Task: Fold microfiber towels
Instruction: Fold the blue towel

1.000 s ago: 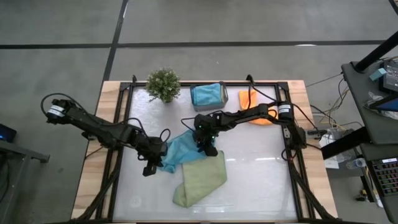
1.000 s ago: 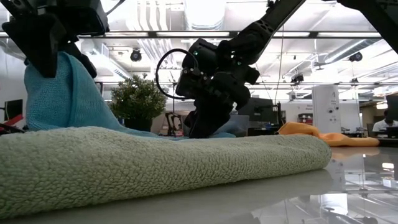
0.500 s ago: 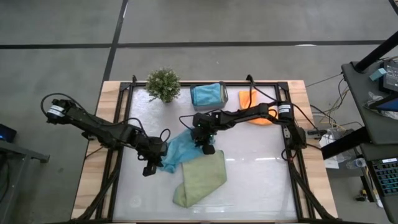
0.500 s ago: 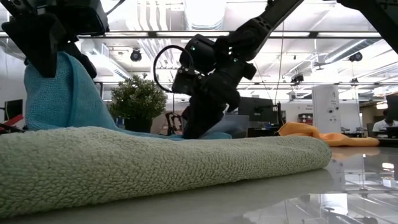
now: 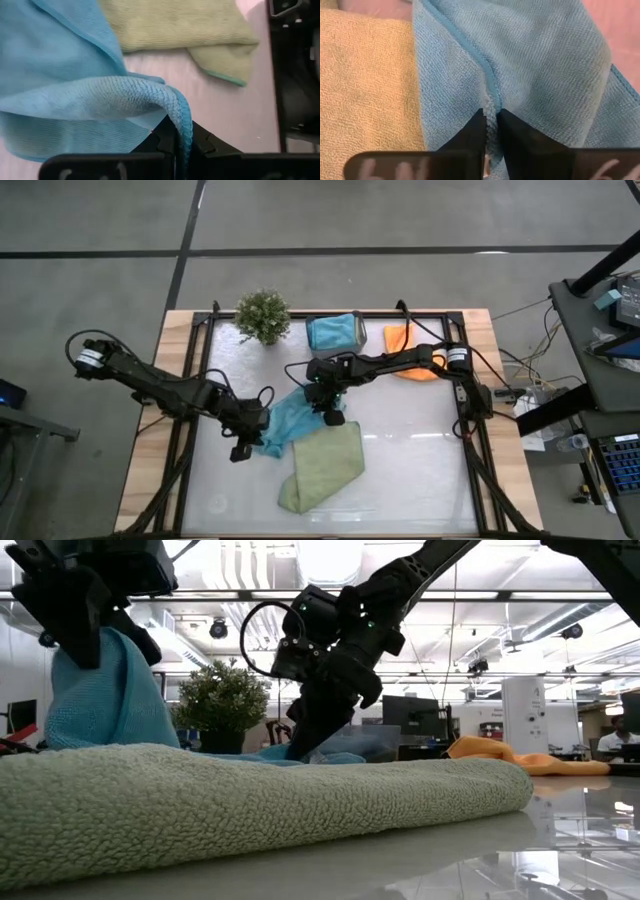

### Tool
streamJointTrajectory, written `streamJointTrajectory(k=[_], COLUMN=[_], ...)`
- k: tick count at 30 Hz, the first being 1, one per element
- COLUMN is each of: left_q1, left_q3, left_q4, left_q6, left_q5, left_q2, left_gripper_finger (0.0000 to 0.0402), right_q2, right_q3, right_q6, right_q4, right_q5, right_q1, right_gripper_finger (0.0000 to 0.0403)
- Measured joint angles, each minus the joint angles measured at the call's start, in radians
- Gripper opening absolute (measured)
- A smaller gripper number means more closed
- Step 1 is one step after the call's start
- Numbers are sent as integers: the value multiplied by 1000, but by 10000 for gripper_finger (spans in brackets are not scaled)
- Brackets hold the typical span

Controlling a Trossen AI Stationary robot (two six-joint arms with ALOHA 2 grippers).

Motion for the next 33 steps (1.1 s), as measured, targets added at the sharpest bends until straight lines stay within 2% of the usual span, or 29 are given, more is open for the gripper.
streamJointTrajectory(k=[9,22,33], left_q1=[0,0,0], left_q3=[-17,-18,-18], left_q4=[0,0,0], left_q6=[-25,-7,-7], left_q5=[-10,-22,-23], left_q2=[0,0,0], left_gripper_finger=[0,0,0], right_q2=[2,3,-1], right_q3=[0,0,0], right_q6=[-4,17,6], right_q4=[23,29,30], right_q5=[0,0,26], right_q1=[-1,-2,-2], right_gripper_finger=[77,44,42])
